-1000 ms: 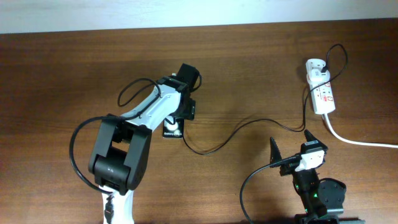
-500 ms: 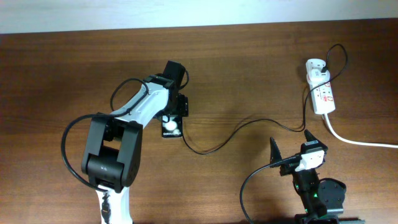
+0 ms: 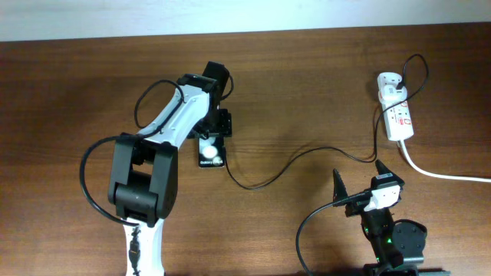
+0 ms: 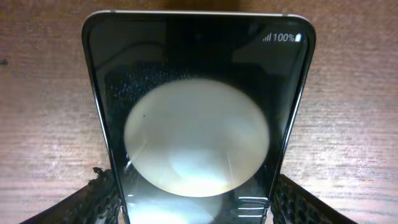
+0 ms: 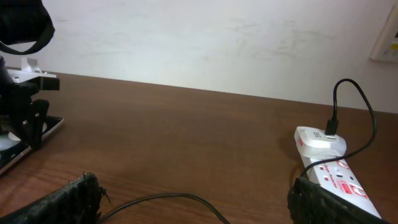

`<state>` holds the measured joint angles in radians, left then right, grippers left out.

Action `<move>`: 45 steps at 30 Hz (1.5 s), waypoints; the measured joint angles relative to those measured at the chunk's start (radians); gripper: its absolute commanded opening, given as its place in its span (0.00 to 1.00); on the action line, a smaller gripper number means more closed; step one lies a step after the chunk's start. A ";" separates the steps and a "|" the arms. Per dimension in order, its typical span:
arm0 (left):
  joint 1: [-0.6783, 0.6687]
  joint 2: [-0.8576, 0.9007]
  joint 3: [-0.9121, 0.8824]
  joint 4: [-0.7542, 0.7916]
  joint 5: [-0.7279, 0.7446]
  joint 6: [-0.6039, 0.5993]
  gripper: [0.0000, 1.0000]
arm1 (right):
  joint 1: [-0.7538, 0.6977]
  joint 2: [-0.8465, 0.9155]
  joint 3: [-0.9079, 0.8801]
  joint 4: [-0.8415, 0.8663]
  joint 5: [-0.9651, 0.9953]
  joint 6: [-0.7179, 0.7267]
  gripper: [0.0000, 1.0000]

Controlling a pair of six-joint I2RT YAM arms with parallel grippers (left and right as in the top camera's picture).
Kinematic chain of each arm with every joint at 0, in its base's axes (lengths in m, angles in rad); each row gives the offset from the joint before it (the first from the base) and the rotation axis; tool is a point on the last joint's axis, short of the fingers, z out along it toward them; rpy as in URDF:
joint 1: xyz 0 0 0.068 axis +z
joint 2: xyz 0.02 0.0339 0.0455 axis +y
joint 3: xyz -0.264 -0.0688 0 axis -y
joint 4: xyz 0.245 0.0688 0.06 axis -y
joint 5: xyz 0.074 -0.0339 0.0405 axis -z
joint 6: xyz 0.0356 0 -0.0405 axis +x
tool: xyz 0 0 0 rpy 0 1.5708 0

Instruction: Plug charger to phone and switch on socket

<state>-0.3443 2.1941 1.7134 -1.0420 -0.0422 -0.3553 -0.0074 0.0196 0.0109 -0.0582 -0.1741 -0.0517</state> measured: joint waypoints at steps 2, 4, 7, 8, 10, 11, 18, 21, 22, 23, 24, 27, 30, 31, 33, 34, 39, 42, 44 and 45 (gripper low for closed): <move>0.000 0.005 0.042 -0.051 -0.023 0.000 0.69 | 0.000 0.000 0.000 0.000 0.000 0.000 0.99; 0.000 0.006 0.117 -0.080 -0.051 0.000 0.69 | 0.000 0.000 0.000 0.000 0.000 0.000 0.99; 0.000 0.005 0.131 -0.091 -0.071 0.000 0.70 | 0.000 0.000 0.000 0.000 0.000 0.000 0.99; 0.000 0.005 0.131 -0.092 -0.080 0.000 0.70 | 0.000 0.000 0.000 0.000 0.000 0.000 0.99; 0.001 0.006 0.131 -0.097 -0.089 0.000 0.69 | 0.000 0.000 0.000 0.000 0.000 0.000 0.99; 0.001 0.005 0.131 -0.099 -0.090 0.000 0.70 | 0.000 0.000 0.000 0.000 0.000 0.000 0.99; 0.001 0.005 0.024 0.012 -0.090 0.000 0.71 | 0.000 0.001 0.000 0.000 0.000 -0.001 0.99; 0.002 -0.001 -0.083 0.102 -0.089 0.003 0.72 | 0.000 0.002 0.000 0.000 0.000 0.000 0.99; 0.003 -0.014 -0.109 0.136 -0.089 0.005 0.73 | 0.000 0.002 0.000 0.000 0.000 0.000 0.99; 0.003 -0.025 -0.130 0.159 -0.088 0.007 0.76 | 0.000 0.002 0.000 0.000 0.000 0.000 0.99; 0.003 -0.038 -0.155 0.188 -0.089 0.008 0.79 | 0.000 0.002 0.000 0.000 0.000 0.000 0.99; 0.004 -0.063 -0.207 0.244 -0.089 0.007 0.88 | 0.000 0.002 0.000 0.000 0.000 0.000 0.99; 0.009 -0.071 -0.220 0.247 -0.088 0.004 0.91 | 0.000 0.002 0.000 0.000 0.000 0.000 0.99; 0.009 -0.072 -0.220 0.247 -0.089 0.004 0.91 | 0.000 0.002 0.000 0.000 0.000 0.000 0.99; 0.011 -0.072 -0.220 0.240 -0.089 0.003 0.91 | 0.000 0.002 0.000 0.000 0.000 0.000 0.99; 0.011 -0.072 -0.220 0.240 -0.088 0.008 0.91 | 0.000 0.002 0.000 0.000 0.000 0.000 0.99; 0.018 -0.072 -0.223 0.247 -0.043 0.050 0.90 | 0.000 0.002 0.000 0.000 0.000 0.000 0.99; 0.018 -0.072 -0.226 0.247 -0.008 0.065 0.89 | 0.000 0.002 0.000 0.000 0.000 0.000 0.99; 0.017 -0.072 -0.226 0.248 -0.006 0.069 0.87 | 0.000 0.002 0.000 0.000 0.000 0.000 0.99; 0.017 -0.072 -0.226 0.251 -0.006 0.069 0.85 | 0.000 0.002 0.000 0.000 0.000 0.000 0.99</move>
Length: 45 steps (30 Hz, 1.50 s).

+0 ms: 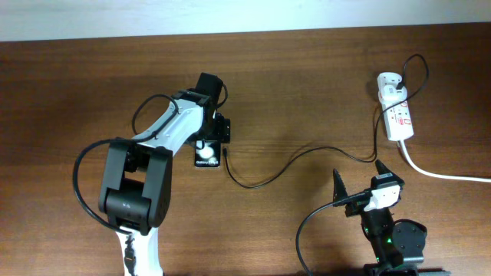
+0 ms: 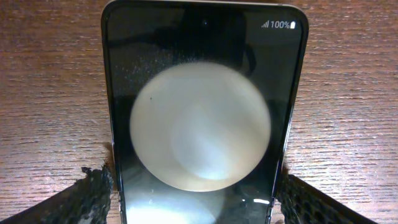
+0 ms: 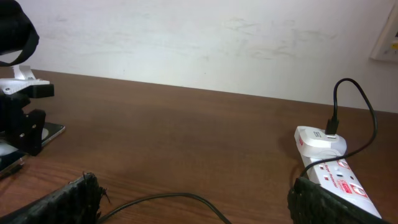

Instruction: Plug charger to phone and switch on socket

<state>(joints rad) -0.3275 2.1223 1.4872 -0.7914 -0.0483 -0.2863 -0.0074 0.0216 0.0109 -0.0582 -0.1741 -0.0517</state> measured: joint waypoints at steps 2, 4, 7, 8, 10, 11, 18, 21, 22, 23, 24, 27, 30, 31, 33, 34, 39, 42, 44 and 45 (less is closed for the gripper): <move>-0.001 0.000 0.000 0.001 0.001 0.005 0.77 | 0.000 0.000 0.000 0.000 0.000 -0.001 0.99; -0.002 0.000 0.000 0.005 0.002 0.011 0.74 | 0.000 0.000 0.000 0.000 0.000 0.000 0.99; -0.002 0.000 0.000 0.005 0.003 0.013 0.75 | 0.000 0.000 0.000 0.000 0.000 0.000 0.99; -0.002 0.000 0.000 0.004 0.003 0.013 0.76 | 0.000 0.000 0.000 0.000 0.000 0.000 0.99; -0.002 0.000 0.000 0.000 0.003 0.013 0.77 | 0.000 0.000 0.000 0.000 0.000 0.000 0.99; -0.002 0.000 0.000 -0.011 0.004 0.014 0.77 | 0.000 0.000 0.000 0.000 0.000 0.000 0.99; -0.002 0.016 0.042 -0.146 0.041 0.015 0.77 | 0.000 0.000 0.000 0.000 0.000 0.000 0.99; -0.002 0.021 0.047 -0.151 0.042 0.015 0.77 | 0.000 0.000 0.000 0.000 0.000 0.000 0.99; -0.002 0.021 0.047 -0.151 0.042 0.015 0.77 | 0.000 0.000 0.000 0.000 0.000 0.000 0.99; -0.002 0.021 0.047 -0.147 0.042 0.015 0.75 | 0.000 0.000 0.000 0.000 0.000 0.000 0.99; -0.002 0.021 0.047 -0.143 0.042 0.015 0.73 | 0.000 0.000 0.000 0.000 0.000 0.000 0.99; -0.002 0.021 0.047 -0.143 0.042 0.018 0.71 | 0.000 0.000 0.000 0.000 0.000 0.000 0.99; -0.002 0.031 0.069 -0.170 0.047 0.018 0.70 | 0.000 0.000 0.000 0.000 0.000 0.000 0.99; -0.002 0.040 0.088 -0.194 0.056 0.018 0.70 | 0.000 0.000 0.000 0.000 0.000 0.000 0.99; -0.002 0.067 0.147 -0.253 0.073 0.018 0.70 | 0.000 0.000 0.000 0.000 0.000 0.000 0.99; -0.002 0.076 0.192 -0.283 0.079 0.018 0.70 | 0.000 0.000 0.000 0.000 0.000 0.000 0.99; -0.002 0.077 0.287 -0.341 0.079 0.018 0.70 | 0.000 0.000 0.000 0.000 0.000 0.000 0.99; -0.002 0.077 0.359 -0.408 0.080 0.018 0.70 | 0.000 0.000 0.000 0.000 0.000 0.000 0.99; -0.002 0.078 0.429 -0.455 0.090 0.018 0.71 | 0.000 0.000 0.000 0.000 0.000 0.000 0.99; -0.002 0.078 0.464 -0.473 0.103 0.018 0.71 | 0.000 0.000 0.000 0.000 0.000 0.000 0.99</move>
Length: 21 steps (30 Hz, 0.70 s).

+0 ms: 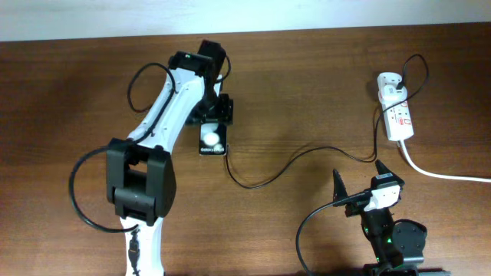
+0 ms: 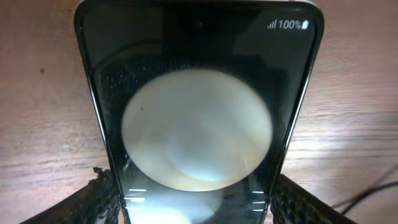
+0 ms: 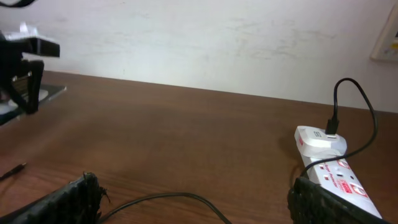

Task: Plug charger to phone and switch on socket
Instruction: 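Lift the phone upright with the left gripper and pull it back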

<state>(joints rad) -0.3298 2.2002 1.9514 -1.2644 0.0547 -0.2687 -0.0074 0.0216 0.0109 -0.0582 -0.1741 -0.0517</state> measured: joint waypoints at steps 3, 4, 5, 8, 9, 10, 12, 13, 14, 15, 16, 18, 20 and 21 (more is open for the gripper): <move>0.000 0.000 0.055 -0.011 0.088 0.000 0.70 | 0.000 0.000 0.000 0.000 0.000 0.000 0.99; 0.000 0.000 0.057 -0.011 0.120 0.000 0.70 | 0.000 0.000 0.000 0.000 0.000 0.000 0.99; 0.000 0.000 0.057 -0.011 0.158 0.000 0.70 | 0.000 0.000 0.000 0.000 0.000 0.000 0.99; 0.000 0.000 0.057 -0.011 0.244 -0.003 0.69 | 0.000 0.000 0.000 0.000 0.000 0.000 0.99; 0.000 0.000 0.057 -0.011 0.267 -0.003 0.69 | 0.000 0.000 0.000 0.000 0.000 0.000 0.99; 0.000 0.000 0.057 -0.011 0.291 -0.004 0.69 | 0.000 0.000 0.000 0.000 0.000 0.000 0.99; 0.000 0.000 0.057 -0.011 0.336 -0.004 0.68 | 0.000 0.000 0.000 0.000 0.000 -0.001 0.99; 0.000 0.000 0.057 -0.011 0.354 -0.004 0.69 | 0.000 0.000 0.000 0.000 0.000 0.000 0.98; 0.001 0.000 0.057 -0.011 0.370 -0.003 0.69 | 0.000 0.000 0.000 0.000 0.000 0.000 0.99; 0.005 0.000 0.057 -0.011 0.392 -0.004 0.68 | 0.000 0.000 0.000 0.000 0.000 0.000 0.99; 0.013 0.000 0.057 -0.011 0.422 -0.004 0.65 | 0.000 0.000 0.000 0.000 0.000 0.000 0.99; 0.045 0.000 0.057 -0.011 0.504 -0.004 0.58 | 0.000 0.000 0.000 0.000 0.000 0.000 0.99; 0.077 0.000 0.057 -0.011 0.596 -0.004 0.54 | 0.000 0.000 0.000 0.000 0.000 0.000 0.99; 0.089 0.000 0.057 -0.011 0.650 -0.004 0.40 | 0.000 0.000 0.000 0.000 0.000 0.000 0.99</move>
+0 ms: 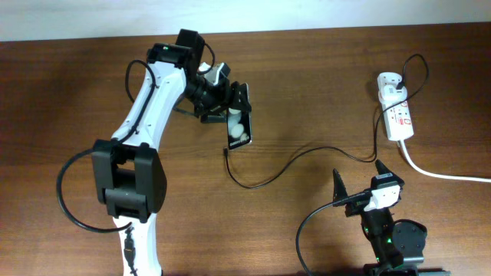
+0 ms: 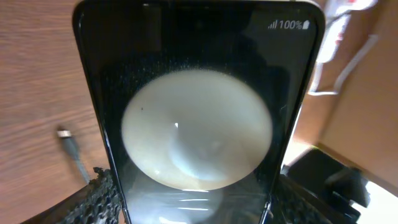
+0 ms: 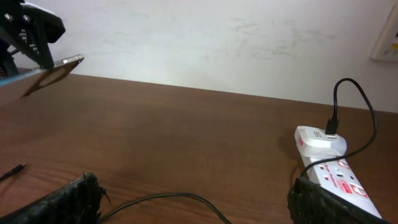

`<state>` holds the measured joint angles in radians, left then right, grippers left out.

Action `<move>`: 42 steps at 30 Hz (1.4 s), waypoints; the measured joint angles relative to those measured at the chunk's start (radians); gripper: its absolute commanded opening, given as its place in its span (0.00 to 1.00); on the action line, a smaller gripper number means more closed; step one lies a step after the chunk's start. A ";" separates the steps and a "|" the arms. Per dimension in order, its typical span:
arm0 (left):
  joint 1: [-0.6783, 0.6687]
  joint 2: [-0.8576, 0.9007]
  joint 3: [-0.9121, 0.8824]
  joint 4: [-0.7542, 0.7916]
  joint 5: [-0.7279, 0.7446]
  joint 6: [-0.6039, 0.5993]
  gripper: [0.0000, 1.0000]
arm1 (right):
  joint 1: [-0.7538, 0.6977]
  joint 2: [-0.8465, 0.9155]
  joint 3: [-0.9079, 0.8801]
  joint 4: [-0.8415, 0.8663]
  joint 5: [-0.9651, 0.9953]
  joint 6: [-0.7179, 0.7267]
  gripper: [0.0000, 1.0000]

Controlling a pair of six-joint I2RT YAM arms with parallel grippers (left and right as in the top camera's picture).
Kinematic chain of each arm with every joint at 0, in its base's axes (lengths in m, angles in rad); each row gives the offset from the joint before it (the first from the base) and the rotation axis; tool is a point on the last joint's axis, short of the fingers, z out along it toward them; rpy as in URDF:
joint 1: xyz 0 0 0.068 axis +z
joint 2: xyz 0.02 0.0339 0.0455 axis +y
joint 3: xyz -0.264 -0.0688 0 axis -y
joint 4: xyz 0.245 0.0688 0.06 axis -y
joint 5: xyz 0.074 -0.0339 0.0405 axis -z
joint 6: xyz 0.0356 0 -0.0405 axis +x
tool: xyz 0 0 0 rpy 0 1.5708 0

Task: Plug charger to phone and switch on socket
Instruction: 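Lift the phone upright with the left gripper and pull it back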

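Observation:
A black phone (image 1: 238, 127) with a lit pale circle on its screen hangs above the table, tilted on edge, and my left gripper (image 1: 229, 113) is shut on its lower end. It fills the left wrist view (image 2: 196, 124) and shows at the upper left of the right wrist view (image 3: 48, 75). The black charger cable (image 1: 288, 162) lies loose, its free plug (image 1: 225, 152) on the table just below the phone. Its other end runs to the white charger (image 1: 389, 80) in the white socket strip (image 1: 400, 117). My right gripper (image 1: 359, 193) rests open near the front edge, far from both.
The strip's thick white lead (image 1: 441, 173) runs off to the right edge. The cable loops across the middle of the brown table (image 1: 322, 77). A white wall (image 3: 205, 37) stands behind the table.
The left gripper has raised the phone higher, carried it right and turned it onto its edge, its screen now facing the right side. The cable plug and the right arm have not moved.
First the left gripper was shut on the phone low at the table, left of the cable plug. It stayed there, squared up. Then the phone was a little farther back and off the wood. Now it hangs tilted above the plug.

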<state>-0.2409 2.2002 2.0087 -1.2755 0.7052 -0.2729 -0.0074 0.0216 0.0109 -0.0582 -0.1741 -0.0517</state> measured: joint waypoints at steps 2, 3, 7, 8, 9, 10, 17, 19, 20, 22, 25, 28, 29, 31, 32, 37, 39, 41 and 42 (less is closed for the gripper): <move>0.007 0.000 0.000 0.000 0.070 0.000 0.23 | 0.000 0.000 0.000 0.000 0.000 -0.001 0.99; 0.007 0.000 0.000 0.000 0.119 0.000 0.21 | 0.000 0.000 0.000 0.000 0.000 0.000 0.99; 0.006 0.000 0.000 0.000 0.271 -0.036 0.21 | 0.000 0.000 0.000 0.000 0.000 0.000 0.99; 0.006 0.000 0.000 0.000 0.282 -0.053 0.20 | 0.000 0.000 0.000 0.000 0.000 0.000 0.99; 0.007 0.000 0.000 -0.001 0.290 -0.077 0.21 | 0.000 0.000 0.000 0.000 0.000 0.000 0.99; 0.011 0.000 0.000 -0.004 0.298 -0.090 0.22 | 0.000 0.000 0.000 0.000 0.000 0.000 0.99; 0.022 0.000 0.000 -0.045 0.285 -0.098 0.00 | 0.000 0.000 0.000 0.000 0.000 0.000 0.99; 0.022 0.000 0.000 -0.090 0.282 -0.102 0.00 | 0.000 0.000 0.000 0.000 0.000 0.000 0.99; 0.022 0.000 0.000 -0.103 0.282 -0.103 0.00 | 0.000 0.000 0.000 0.000 0.000 0.000 0.99; 0.022 0.000 0.000 -0.151 0.283 -0.133 0.00 | 0.000 0.000 0.000 0.000 0.000 0.000 0.99; 0.022 0.000 0.000 -0.159 0.307 -0.237 0.00 | 0.000 0.000 0.000 0.000 0.000 0.000 0.99; 0.022 0.000 0.000 -0.159 0.407 -0.265 0.00 | 0.000 0.000 0.000 0.000 0.000 0.000 0.99; 0.022 0.000 0.000 -0.160 0.463 -0.270 0.00 | 0.000 0.000 0.000 0.000 0.000 0.000 0.99; 0.022 0.000 0.000 -0.160 0.517 -0.277 0.00 | 0.000 0.000 0.000 0.000 0.000 0.000 0.99; 0.022 0.000 0.000 -0.161 0.542 -0.297 0.00 | 0.000 0.000 0.000 0.000 0.000 0.000 0.99; 0.027 0.000 0.000 -0.200 0.577 -0.357 0.00 | 0.000 0.000 0.000 0.000 0.000 0.000 0.99; 0.035 0.000 0.000 -0.224 0.589 -0.360 0.00 | 0.000 0.000 0.000 0.000 0.000 0.000 0.99; 0.049 0.000 0.000 -0.232 0.590 -0.361 0.00 | 0.000 0.000 0.000 0.000 0.000 0.000 0.99; 0.058 0.000 0.000 -0.232 0.591 -0.361 0.00 | 0.000 0.000 0.000 0.000 0.000 0.000 0.99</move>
<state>-0.1833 2.2002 2.0087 -1.5078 1.2957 -0.6342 -0.0074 0.0216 0.0109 -0.0582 -0.1741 -0.0517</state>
